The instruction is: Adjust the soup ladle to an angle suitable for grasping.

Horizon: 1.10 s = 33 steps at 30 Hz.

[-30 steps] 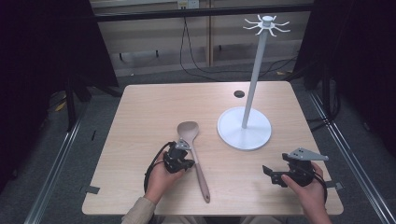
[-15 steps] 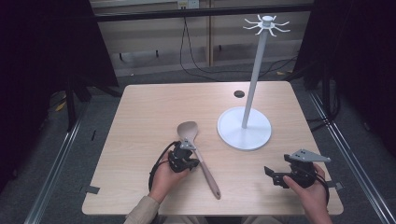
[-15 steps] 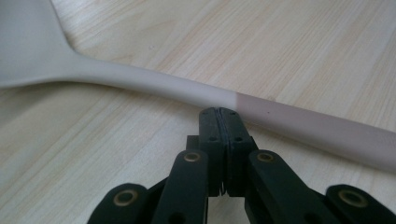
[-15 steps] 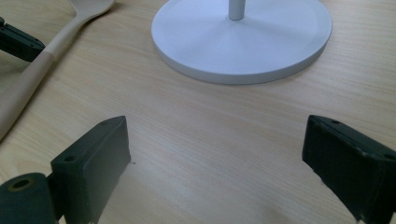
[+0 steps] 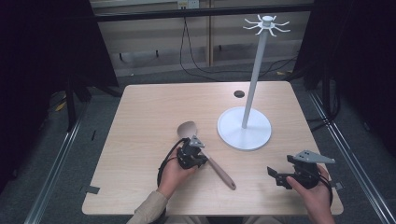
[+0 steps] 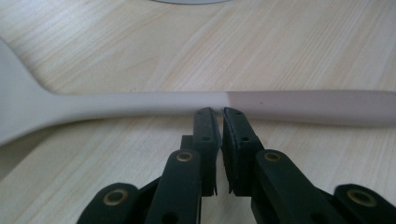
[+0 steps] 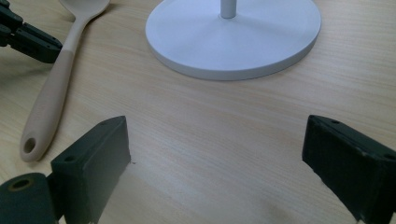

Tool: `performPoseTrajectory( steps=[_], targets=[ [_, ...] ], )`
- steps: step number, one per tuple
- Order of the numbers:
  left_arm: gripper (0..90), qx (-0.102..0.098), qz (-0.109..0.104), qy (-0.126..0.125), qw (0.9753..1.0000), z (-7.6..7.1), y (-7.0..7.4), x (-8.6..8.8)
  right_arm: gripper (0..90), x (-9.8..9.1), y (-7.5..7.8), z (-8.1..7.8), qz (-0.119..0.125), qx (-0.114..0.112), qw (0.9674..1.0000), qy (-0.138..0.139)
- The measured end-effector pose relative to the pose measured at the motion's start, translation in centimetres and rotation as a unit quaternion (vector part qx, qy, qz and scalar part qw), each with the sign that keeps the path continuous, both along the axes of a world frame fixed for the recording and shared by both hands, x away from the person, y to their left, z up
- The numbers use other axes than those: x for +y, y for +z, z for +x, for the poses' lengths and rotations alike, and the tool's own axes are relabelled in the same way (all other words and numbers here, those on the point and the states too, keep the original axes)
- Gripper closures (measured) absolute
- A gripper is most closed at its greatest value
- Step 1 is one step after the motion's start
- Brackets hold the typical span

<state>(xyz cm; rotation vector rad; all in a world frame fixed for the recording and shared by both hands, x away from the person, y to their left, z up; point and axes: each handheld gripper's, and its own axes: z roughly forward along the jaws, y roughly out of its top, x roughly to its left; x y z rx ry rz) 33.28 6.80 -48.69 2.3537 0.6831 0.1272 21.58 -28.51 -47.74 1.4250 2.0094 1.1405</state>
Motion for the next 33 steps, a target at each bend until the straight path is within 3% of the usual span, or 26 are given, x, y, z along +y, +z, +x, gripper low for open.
performPoseTrajectory(
  steps=[18, 33],
  targets=[
    [81.7, -0.017, 0.002, -0.011, 0.9998, 1.4, -0.2, -2.3, 7.3, -0.5, -0.3, 0.2, 0.003, 0.005, 1.0, -0.001],
    [81.2, -0.014, -0.001, -0.018, 0.9997, 1.8, -0.2, -2.6, 7.4, -0.5, -0.5, 0.3, 0.001, 0.008, 1.0, 0.0]
  ],
)
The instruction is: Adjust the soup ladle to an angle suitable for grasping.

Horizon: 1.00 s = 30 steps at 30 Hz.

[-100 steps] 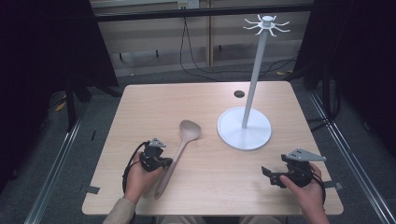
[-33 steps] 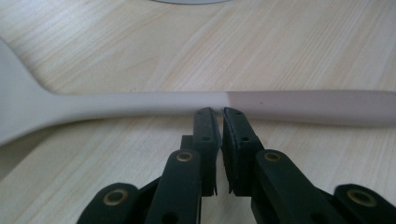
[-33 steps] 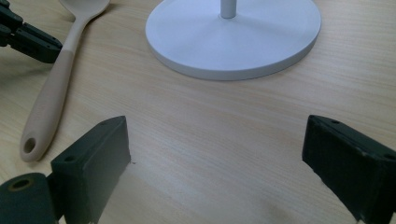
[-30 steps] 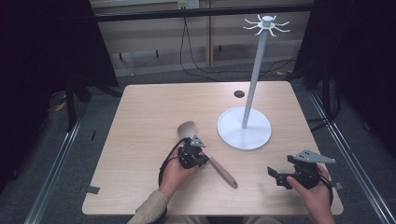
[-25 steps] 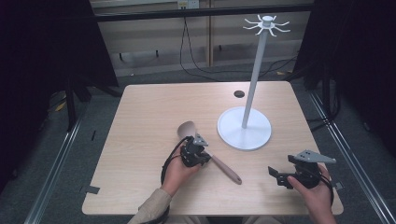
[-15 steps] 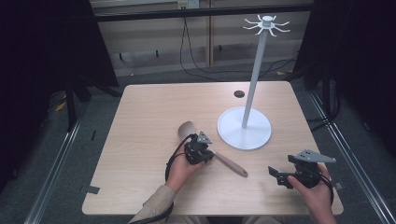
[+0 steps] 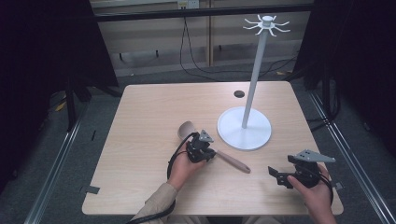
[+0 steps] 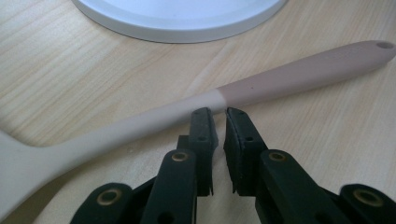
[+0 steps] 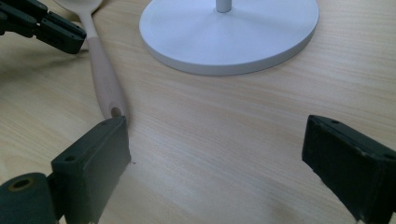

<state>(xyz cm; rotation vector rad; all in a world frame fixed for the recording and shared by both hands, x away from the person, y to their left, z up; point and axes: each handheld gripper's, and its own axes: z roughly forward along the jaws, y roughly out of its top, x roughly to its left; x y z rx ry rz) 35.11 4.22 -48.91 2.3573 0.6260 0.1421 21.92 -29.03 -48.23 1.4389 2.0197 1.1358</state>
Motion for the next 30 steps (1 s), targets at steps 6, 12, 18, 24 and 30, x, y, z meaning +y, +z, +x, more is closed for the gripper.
performPoseTrajectory(
  steps=[6, 12, 18, 24, 30],
  targets=[
    [75.7, -0.009, 0.02, -0.029, 0.9993, 0.2, 0.6, 0.8, 7.4, -0.1, 0.1, -0.1, 0.002, -0.001, 1.0, 0.0],
    [65.9, -0.034, 0.046, -0.055, 0.9969, 0.8, 1.7, 1.8, 7.4, -0.4, 0.0, 0.0, 0.006, 0.002, 1.0, -0.005],
    [58.0, -0.05, 0.07, -0.082, 0.9929, 1.9, 2.0, 1.7, 7.4, -0.5, 0.0, 0.1, 0.007, 0.003, 1.0, -0.003],
    [49.2, -0.057, 0.091, -0.114, 0.9876, 2.9, 2.3, 1.2, 7.3, -0.7, -0.1, 0.1, 0.012, 0.004, 0.9999, -0.009],
    [41.6, -0.06, 0.113, -0.136, 0.9823, 3.5, 2.3, 0.4, 7.4, -0.9, -0.2, 0.1, 0.014, 0.006, 0.9998, -0.01]
  ],
)
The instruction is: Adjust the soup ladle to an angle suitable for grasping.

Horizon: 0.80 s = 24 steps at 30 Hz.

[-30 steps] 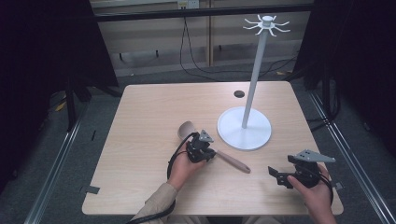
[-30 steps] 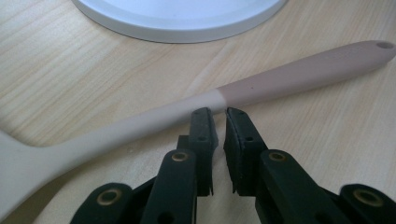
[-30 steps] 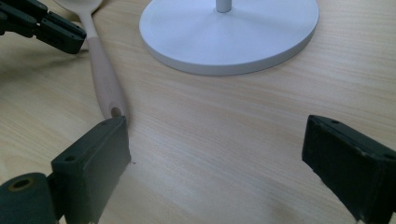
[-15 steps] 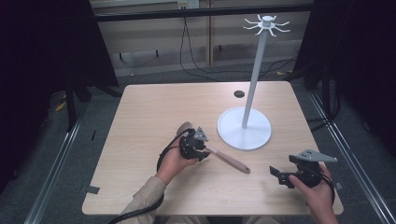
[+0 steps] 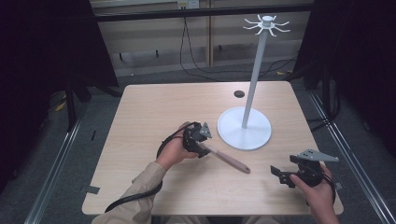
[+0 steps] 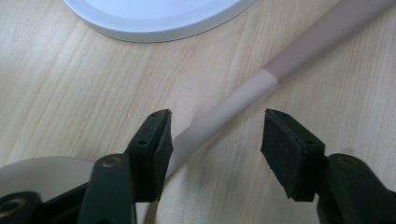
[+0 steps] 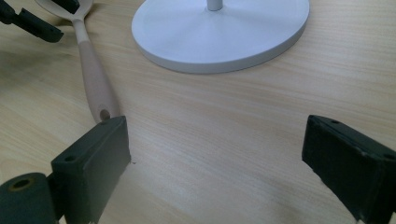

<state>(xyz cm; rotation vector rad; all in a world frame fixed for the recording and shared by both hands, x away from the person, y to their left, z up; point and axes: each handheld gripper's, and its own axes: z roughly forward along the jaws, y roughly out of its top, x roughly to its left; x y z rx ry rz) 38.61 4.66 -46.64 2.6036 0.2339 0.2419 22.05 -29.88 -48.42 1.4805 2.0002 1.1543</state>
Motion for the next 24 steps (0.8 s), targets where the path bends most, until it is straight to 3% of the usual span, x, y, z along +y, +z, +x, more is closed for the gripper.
performPoseTrajectory(
  steps=[2, 7, 10, 14, 16, 18, 19, 21, 23, 24],
  targets=[
    [37.4, -0.002, -0.001, -0.005, 1.0, 0.2, -0.1, -0.2, 7.4, 0.0, 0.0, 0.0, 0.001, 0.0, 1.0, 0.0],
    [36.7, 0.004, 0.007, -0.019, 0.9998, 0.5, -0.6, -0.6, 7.4, -0.1, -0.1, 0.1, 0.001, 0.002, 1.0, 0.002],
    [36.3, 0.004, 0.034, -0.039, 0.9986, 0.6, -1.1, -0.9, 7.4, -0.1, -0.1, 0.1, 0.001, 0.002, 1.0, 0.002],
    [40.9, 0.013, 0.03, -0.04, 0.9987, 0.5, -1.2, -1.1, 7.4, -0.2, -0.1, 0.1, 0.001, 0.002, 1.0, 0.002],
    [49.6, 0.001, 0.043, -0.046, 0.998, 0.3, -0.9, -1.2, 7.4, -0.2, -0.1, 0.1, 0.001, 0.004, 1.0, 0.0],
    [50.6, -0.011, 0.055, -0.052, 0.9971, -0.2, -0.8, -1.4, 7.4, -0.2, -0.1, 0.1, 0.003, 0.005, 1.0, 0.0],
    [53.5, -0.017, 0.078, -0.061, 0.9949, -0.5, -0.6, -1.5, 7.4, -0.1, -0.1, 0.1, 0.003, 0.005, 1.0, 0.001],
    [54.7, -0.025, 0.086, -0.07, 0.9935, -0.8, -0.6, -1.7, 7.4, -0.1, -0.1, 0.1, 0.003, 0.004, 1.0, 0.0],
    [58.7, -0.032, 0.104, -0.079, 0.9909, -1.2, -0.5, -2.0, 7.4, 0.0, -0.1, 0.1, 0.002, 0.003, 1.0, 0.004],
    [59.3, -0.026, 0.112, -0.081, 0.99, -1.5, -0.3, -2.1, 7.4, 0.0, 0.0, 0.1, 0.004, 0.003, 1.0, 0.005]
  ],
)
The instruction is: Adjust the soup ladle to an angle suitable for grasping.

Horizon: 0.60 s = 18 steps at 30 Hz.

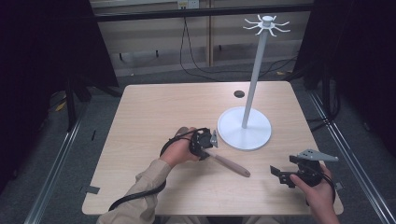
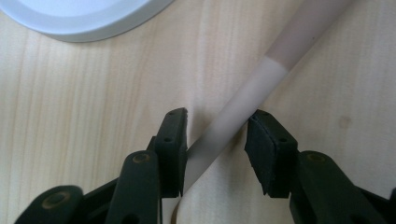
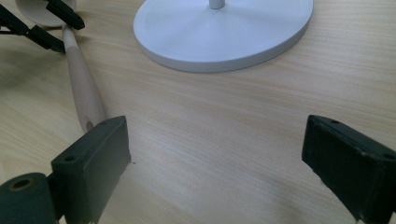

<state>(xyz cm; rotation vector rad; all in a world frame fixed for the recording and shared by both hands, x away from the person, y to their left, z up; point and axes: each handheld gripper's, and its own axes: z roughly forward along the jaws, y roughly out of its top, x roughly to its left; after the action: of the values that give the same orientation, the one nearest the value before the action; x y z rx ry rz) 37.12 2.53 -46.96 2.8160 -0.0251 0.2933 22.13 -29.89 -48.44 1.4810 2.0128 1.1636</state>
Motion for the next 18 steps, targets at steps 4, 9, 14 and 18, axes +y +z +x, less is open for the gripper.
performPoseTrajectory(
  steps=[4, 9, 14, 18],
  targets=[
    [63.5, 0.037, -0.004, -0.012, 0.9992, -0.9, 0.0, -0.1, 7.4, 0.0, 0.1, 0.0, 0.003, -0.001, 1.0, 0.0],
    [67.6, 0.057, 0.002, -0.029, 0.9979, -1.4, 0.1, 0.0, 7.4, 0.0, 0.1, 0.0, 0.005, -0.001, 1.0, 0.0],
    [78.3, 0.095, -0.002, -0.038, 0.9947, -1.6, 0.2, 0.2, 7.4, 0.1, 0.2, -0.1, 0.006, -0.001, 1.0, -0.002],
    [78.6, 0.107, -0.008, -0.029, 0.9938, -1.9, 0.1, 0.6, 7.4, 0.2, 0.2, -0.1, 0.006, -0.001, 1.0, 0.0]
  ],
)
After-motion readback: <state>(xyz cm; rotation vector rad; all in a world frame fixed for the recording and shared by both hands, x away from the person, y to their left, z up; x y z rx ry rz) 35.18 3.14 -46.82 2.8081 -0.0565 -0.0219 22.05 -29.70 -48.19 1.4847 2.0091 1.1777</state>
